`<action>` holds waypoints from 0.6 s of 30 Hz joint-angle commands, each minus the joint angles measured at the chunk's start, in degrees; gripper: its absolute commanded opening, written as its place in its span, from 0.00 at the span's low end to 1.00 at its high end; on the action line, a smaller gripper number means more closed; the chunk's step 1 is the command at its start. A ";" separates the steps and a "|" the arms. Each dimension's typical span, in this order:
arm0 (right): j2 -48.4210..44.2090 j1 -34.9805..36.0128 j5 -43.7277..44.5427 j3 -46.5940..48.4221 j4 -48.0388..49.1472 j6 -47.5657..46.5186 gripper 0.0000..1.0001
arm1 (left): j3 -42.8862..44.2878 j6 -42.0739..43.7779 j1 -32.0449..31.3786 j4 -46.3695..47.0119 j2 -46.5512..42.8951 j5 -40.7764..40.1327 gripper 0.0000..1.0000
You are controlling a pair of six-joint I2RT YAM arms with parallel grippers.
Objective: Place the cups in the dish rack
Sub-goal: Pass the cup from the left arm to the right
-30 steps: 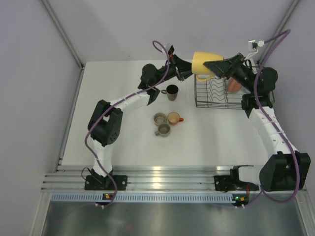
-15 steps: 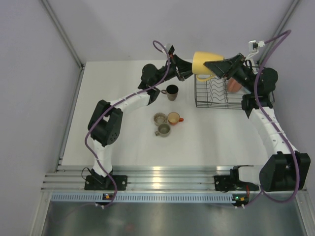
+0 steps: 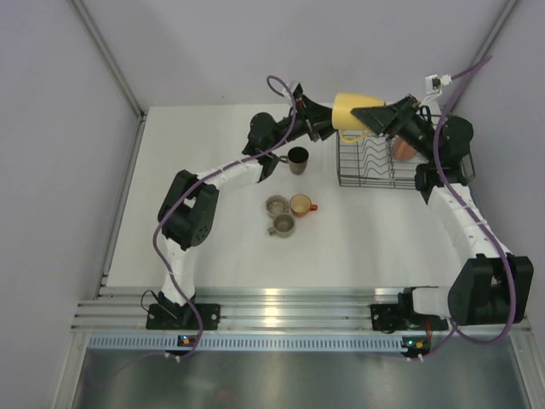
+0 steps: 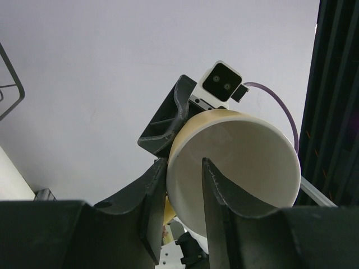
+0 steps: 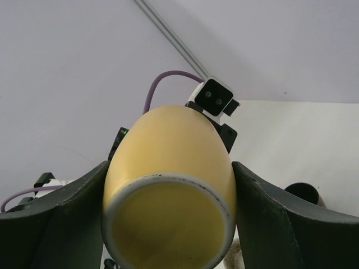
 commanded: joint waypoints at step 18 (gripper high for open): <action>7.23 -4.28 3.89 3.70 3.21 -1.74 0.00 | 4.54 -2.25 0.75 12.86 2.92 1.70 0.37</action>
